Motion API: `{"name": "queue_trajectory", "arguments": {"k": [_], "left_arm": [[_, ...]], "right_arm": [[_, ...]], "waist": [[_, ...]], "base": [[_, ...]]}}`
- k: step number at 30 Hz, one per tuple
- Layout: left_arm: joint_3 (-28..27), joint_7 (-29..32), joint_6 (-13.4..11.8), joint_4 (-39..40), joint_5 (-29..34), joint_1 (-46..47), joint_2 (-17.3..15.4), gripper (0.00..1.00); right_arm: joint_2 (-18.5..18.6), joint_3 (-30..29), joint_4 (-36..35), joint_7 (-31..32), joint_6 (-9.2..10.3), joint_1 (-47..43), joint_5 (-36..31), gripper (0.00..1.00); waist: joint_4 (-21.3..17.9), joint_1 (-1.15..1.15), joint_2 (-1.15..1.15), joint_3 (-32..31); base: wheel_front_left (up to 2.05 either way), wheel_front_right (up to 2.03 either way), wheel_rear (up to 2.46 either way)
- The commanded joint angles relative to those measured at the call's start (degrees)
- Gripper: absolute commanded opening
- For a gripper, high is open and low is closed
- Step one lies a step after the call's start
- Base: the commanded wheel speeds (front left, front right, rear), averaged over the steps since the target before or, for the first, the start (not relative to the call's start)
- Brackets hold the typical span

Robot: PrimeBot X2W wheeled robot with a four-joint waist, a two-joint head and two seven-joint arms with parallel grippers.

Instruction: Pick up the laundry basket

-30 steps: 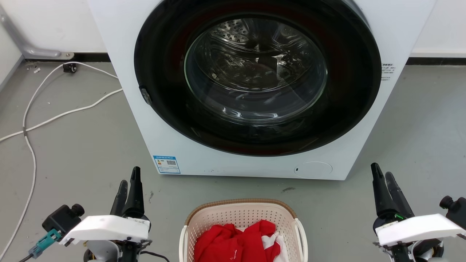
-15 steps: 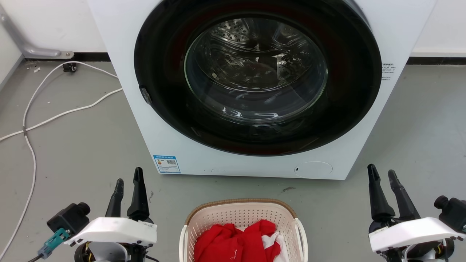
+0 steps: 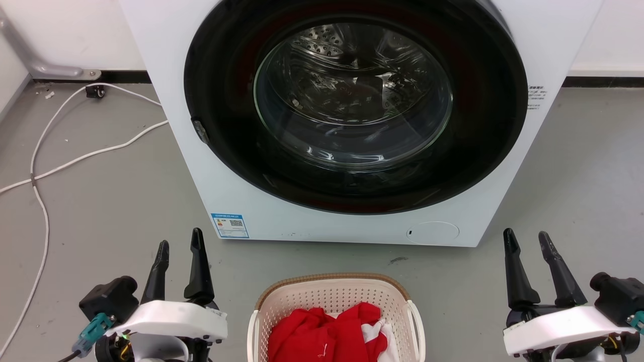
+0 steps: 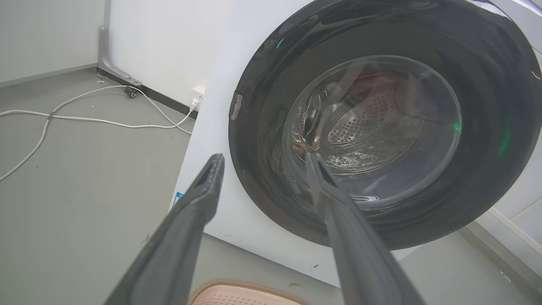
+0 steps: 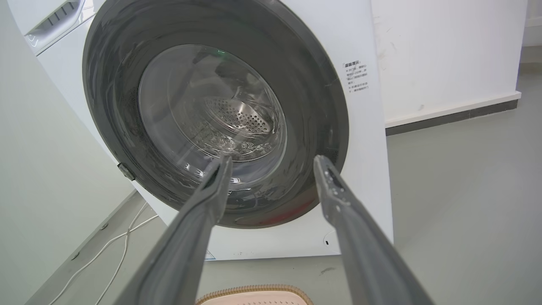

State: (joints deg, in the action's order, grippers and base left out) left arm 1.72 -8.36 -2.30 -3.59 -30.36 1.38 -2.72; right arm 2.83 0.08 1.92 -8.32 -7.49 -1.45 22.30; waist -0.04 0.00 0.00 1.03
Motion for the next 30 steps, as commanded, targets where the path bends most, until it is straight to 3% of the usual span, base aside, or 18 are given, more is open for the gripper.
{"name": "queue_trajectory", "arguments": {"k": [1,30], "left_arm": [[0.38,-0.76,-0.62,0.96,2.6,-0.29,-0.17,1.0],[2.01,-4.44,-3.23,1.04,17.93,-1.48,-0.2,1.0]], "right_arm": [[0.11,0.11,-1.1,-0.84,0.0,-0.5,-2.8,1.0],[0.09,0.92,-2.26,-4.53,0.01,-2.0,-19.89,1.0]], "waist": [[0.02,0.0,0.0,0.04],[-0.16,0.0,0.0,0.02]], "base": [[0.0,0.0,0.0],[0.0,0.0,0.0]]}}
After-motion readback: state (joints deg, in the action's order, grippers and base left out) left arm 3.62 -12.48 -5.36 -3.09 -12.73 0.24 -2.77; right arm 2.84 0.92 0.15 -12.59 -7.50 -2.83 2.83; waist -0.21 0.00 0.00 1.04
